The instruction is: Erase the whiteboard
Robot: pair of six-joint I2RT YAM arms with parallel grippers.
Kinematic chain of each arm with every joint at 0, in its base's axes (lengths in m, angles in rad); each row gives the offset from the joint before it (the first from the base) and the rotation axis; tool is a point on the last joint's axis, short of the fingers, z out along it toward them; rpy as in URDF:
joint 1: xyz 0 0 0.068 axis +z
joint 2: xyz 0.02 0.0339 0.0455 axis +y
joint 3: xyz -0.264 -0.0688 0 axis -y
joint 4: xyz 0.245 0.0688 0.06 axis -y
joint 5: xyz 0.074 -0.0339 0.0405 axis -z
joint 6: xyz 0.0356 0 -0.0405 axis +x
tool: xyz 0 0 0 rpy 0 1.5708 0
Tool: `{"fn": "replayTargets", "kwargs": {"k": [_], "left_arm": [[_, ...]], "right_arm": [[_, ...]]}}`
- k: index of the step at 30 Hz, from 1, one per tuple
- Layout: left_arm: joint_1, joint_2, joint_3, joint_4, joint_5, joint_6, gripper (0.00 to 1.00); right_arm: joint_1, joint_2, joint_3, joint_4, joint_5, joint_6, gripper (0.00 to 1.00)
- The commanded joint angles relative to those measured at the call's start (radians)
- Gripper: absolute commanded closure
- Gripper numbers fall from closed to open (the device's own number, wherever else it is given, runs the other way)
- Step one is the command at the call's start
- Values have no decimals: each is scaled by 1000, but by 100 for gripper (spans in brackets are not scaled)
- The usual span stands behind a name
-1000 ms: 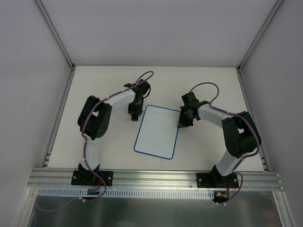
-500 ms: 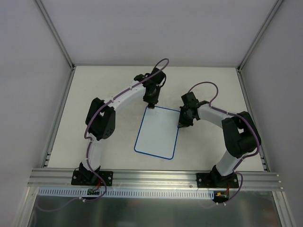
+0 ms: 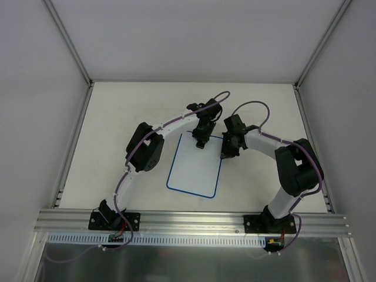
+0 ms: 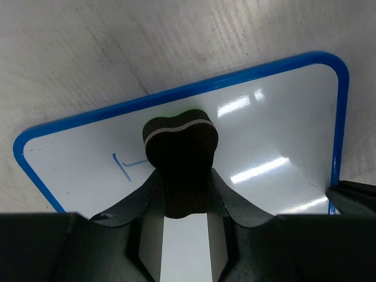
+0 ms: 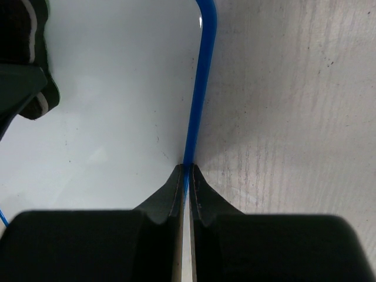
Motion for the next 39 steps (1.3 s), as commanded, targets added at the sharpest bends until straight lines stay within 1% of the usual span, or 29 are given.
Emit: {"fn": "replayTargets", "kwargs": {"k": [1,5,6,13,19,21,24,27,29,33,37,39], "left_arm": [[-8,11,30,-24,-9,32,100],[-6,18,-16,-27,-56,37,100],[-6,12,-43,-27,-69,35,100],[8,-37,-171,-59,-147,38,100],[70,-117,-296,-91,-196,17,100],[110,-143,-324,-102,-199,17,100],[153,-169,-340,-113,-222,29,100],[179,-187,-353,-120,-242,35,100],[182,-193,-354,-119,-231,37,100],[173,-224,-324,-117,-159,8,100],[120,-241,-262,-113,-149,8,100],[106,-226,-237,-114,-124,18,100]], "right_arm": [[21,31,-15,-96,45,-39,100],[27,27,-15,-100,58,-37,100],[30,25,-13,-103,93,-39,100],[33,39,5,-148,122,-37,100],[34,47,8,-157,142,-37,100],[34,50,8,-160,148,-37,100],[34,51,7,-162,150,-32,100],[34,53,10,-163,147,-31,100],[34,54,12,-163,145,-32,100],[36,56,15,-162,144,-31,100],[38,54,13,-162,144,-32,100],[38,53,13,-160,145,-31,100]]}}
